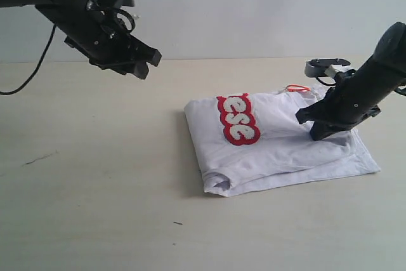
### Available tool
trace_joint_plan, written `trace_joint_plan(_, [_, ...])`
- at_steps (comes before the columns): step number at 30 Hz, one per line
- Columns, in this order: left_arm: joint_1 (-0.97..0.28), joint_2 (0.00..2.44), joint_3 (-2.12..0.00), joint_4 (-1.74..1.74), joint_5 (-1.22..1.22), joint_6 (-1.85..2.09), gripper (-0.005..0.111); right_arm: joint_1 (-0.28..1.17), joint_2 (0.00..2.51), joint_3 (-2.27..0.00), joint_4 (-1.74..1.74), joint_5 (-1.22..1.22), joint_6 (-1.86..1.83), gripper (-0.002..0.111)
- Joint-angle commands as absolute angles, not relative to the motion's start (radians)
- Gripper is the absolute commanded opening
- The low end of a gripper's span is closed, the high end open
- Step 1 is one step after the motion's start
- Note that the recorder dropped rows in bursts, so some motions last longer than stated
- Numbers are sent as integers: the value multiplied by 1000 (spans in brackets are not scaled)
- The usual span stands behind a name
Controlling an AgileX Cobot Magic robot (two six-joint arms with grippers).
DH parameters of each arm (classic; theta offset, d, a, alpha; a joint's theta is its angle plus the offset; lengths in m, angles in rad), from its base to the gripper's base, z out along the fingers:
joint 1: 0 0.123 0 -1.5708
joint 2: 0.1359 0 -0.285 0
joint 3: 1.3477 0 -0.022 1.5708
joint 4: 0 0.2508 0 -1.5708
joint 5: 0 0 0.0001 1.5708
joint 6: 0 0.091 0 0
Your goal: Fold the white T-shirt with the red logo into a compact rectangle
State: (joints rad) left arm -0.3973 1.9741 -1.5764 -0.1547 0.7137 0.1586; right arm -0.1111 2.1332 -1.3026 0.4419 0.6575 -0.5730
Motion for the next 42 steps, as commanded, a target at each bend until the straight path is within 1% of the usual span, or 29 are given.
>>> trace_joint_plan(1, [-359,1917,-1543,-151,674,163,43,-32,2224,-1295,419,661,-560,0])
trace_joint_plan(6, [-320,1888,-1515,-165,667,165,43,58,2234,-1298,429,664,-499,0])
trace_joint_plan(10, [-311,1886,-1493,-181,670,218,43,139,2234,-1324,429,727,-459,0])
trace_joint_plan(16, [-311,1886,-1456,-405,702,484,43,239,2234,-1379,435,826,-442,0])
trace_joint_plan(23, [-311,1891,-1427,-454,872,564,43,247,2183,-1435,409,865,-395,0])
trace_joint_plan(28, [-315,1911,-1288,-454,812,599,43,247,2114,-1435,384,814,-380,0])
trace_joint_plan(31, [-325,1945,-1230,-454,805,645,43,247,2099,-1435,278,773,-252,0])
trace_joint_plan(34, [-346,1987,-1216,-452,805,651,43,247,2102,-1426,191,752,-148,0])
trace_joint_plan(42, [-380,2095,-1213,-329,846,588,43,247,2109,-1401,139,687,-127,0])
